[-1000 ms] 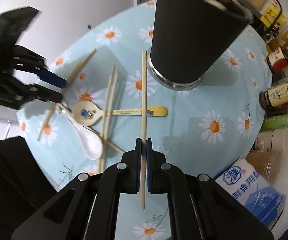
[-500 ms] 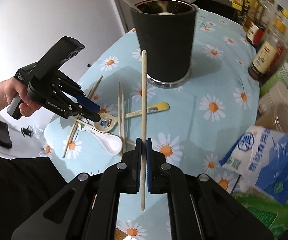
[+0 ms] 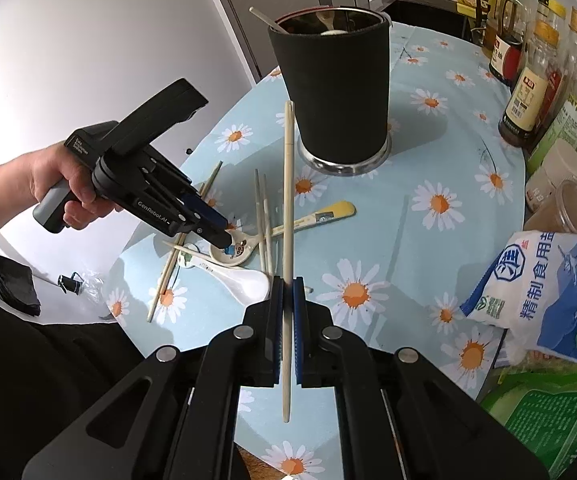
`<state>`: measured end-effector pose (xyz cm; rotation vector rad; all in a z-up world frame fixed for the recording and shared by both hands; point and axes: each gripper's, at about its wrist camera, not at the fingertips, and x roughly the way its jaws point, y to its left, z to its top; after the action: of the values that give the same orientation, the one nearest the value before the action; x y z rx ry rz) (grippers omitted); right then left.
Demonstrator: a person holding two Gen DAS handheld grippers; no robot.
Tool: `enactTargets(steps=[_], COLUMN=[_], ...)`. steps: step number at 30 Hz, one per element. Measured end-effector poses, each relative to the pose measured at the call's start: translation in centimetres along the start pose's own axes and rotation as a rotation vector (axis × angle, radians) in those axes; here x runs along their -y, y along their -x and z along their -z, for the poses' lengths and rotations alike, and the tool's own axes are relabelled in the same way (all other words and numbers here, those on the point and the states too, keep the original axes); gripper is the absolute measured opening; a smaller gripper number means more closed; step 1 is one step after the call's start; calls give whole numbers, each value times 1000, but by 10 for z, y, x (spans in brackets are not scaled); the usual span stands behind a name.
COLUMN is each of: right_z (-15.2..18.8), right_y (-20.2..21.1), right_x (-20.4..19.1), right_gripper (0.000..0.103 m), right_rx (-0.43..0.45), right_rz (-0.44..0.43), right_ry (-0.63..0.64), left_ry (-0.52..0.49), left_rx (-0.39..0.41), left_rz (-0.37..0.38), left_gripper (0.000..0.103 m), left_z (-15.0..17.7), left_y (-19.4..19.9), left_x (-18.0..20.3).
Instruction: Organize utensils
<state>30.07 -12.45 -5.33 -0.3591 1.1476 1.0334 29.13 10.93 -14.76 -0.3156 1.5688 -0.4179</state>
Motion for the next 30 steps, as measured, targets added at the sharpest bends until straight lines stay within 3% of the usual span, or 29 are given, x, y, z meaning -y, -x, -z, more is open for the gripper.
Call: enactTargets(steps=[9, 12, 16, 22, 30], right_z=[5, 6, 8, 11, 5], right_y=[4, 7, 5, 2, -4], right_x=[-1, -1, 0, 2, -5], right_gripper=[5, 5, 5, 5, 5], right_rx=[2, 9, 8, 3, -2], right_rz=[7, 7, 10, 13, 12], right_ry=[-7, -13, -23, -38, -17], left_ry=[-86, -116, -160, -168, -203], left_rx=[-54, -70, -81, -51, 45], left_rz=[-50, -83, -116, -122, -225], left_gripper=[23, 9, 7, 3, 3], left_z=[-16, -19, -18, -15, -3], left_y=[-13, -18, -22, -18, -3], left_x=[19, 23, 27, 29, 32])
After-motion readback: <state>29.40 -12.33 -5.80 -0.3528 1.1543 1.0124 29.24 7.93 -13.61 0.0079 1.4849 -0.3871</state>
